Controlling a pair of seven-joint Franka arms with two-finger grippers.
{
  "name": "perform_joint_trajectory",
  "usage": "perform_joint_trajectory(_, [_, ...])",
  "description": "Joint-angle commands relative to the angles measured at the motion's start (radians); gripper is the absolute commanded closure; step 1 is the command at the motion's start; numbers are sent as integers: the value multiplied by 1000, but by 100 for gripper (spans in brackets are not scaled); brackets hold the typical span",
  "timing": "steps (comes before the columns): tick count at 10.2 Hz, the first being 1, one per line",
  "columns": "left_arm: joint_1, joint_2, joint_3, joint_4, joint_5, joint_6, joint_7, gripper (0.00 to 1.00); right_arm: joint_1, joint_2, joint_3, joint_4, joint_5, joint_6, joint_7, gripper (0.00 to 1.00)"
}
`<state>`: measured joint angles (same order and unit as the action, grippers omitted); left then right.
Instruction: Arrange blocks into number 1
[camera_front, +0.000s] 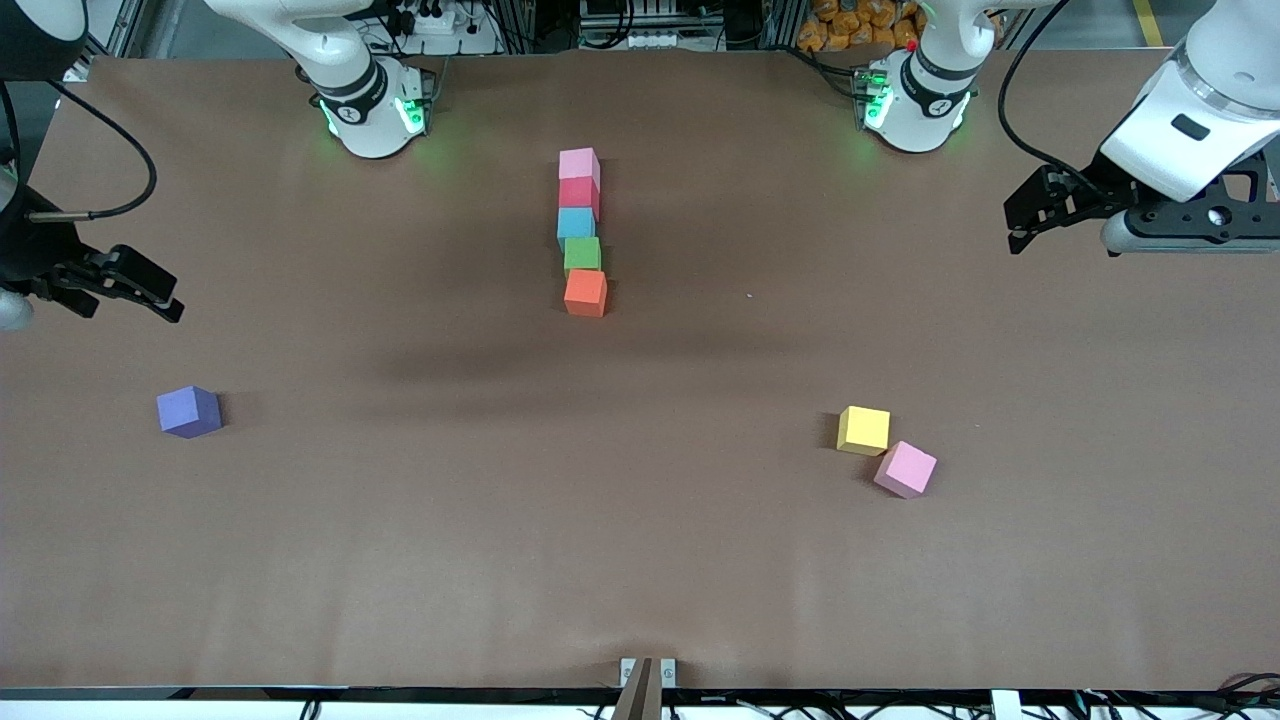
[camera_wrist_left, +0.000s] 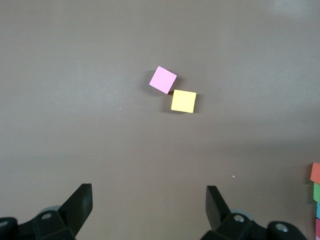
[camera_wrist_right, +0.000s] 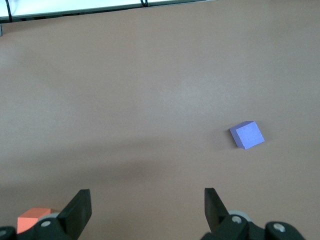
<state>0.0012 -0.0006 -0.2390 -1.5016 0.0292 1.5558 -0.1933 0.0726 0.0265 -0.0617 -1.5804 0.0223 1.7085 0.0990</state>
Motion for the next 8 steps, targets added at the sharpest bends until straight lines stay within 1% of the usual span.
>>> perform_joint_trajectory(1, [8, 2, -2, 18, -23, -22, -5, 0, -11, -8, 9, 20, 7, -47, 11, 0])
perform_joint_trajectory(4, [11, 2, 0, 18, -20, -22, 25, 0, -14, -8, 11, 33, 7, -49, 4, 0])
perform_joint_trajectory(6, [11, 4, 1, 17, -20, -22, 25, 0, -19, -8, 16, 68, 7, -91, 4, 0])
perform_joint_trajectory(7, [11, 4, 0, 17, -22, -22, 23, 0, -37, -7, 29, 79, 1, -113, 2, 0])
perform_joint_trajectory(8, [11, 4, 1, 17, -22, -22, 23, 0, -72, -7, 69, 80, -11, -115, -10, 0])
